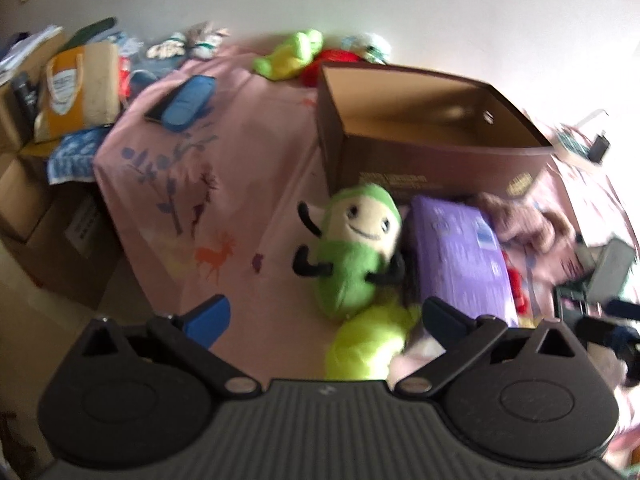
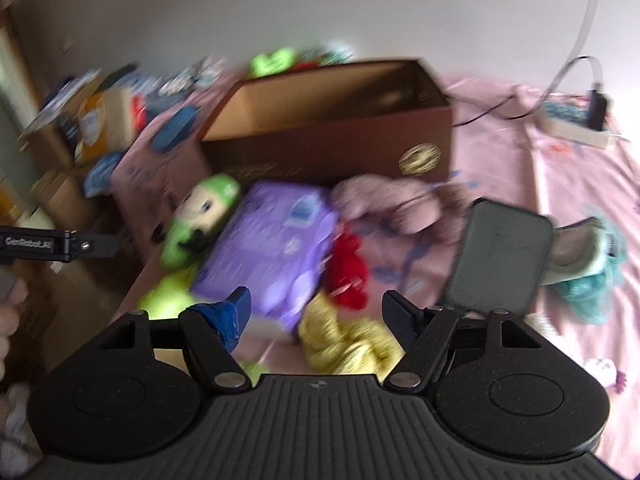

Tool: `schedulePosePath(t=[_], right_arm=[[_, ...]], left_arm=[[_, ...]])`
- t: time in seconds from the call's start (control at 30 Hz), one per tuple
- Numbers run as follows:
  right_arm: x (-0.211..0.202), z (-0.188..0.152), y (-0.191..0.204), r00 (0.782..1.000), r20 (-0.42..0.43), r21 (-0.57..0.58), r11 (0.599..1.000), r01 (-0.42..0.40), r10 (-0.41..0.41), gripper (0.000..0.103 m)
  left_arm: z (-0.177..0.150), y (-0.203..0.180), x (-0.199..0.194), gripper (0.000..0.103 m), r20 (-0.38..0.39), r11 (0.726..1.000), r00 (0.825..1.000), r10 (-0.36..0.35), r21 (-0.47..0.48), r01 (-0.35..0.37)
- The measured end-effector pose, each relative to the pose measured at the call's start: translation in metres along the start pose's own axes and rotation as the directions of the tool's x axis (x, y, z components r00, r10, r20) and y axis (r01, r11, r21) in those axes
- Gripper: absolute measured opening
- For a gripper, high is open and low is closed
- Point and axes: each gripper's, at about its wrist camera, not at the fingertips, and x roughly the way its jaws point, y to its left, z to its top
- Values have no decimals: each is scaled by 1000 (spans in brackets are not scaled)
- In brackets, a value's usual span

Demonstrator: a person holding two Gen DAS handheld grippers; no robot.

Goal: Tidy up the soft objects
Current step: 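Move both tools toward the pile of soft items beside the box, then grasp the green knitted sock with the right tool while the left tool grasps the lime mesh scrunchie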

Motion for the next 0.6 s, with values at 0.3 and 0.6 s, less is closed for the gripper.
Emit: schedulePosePath(t=[0.3, 0.6], right_arm=[[29, -19, 17, 964, -203, -75, 979, -189, 171, 58], [60, -33, 42, 937, -294, -125, 965, -232, 187, 58]], left_arm=[[-25, -9, 11, 102, -60, 986, 996, -60, 152, 69], [-32, -21, 28, 101, -91, 966, 995, -49, 248, 70]])
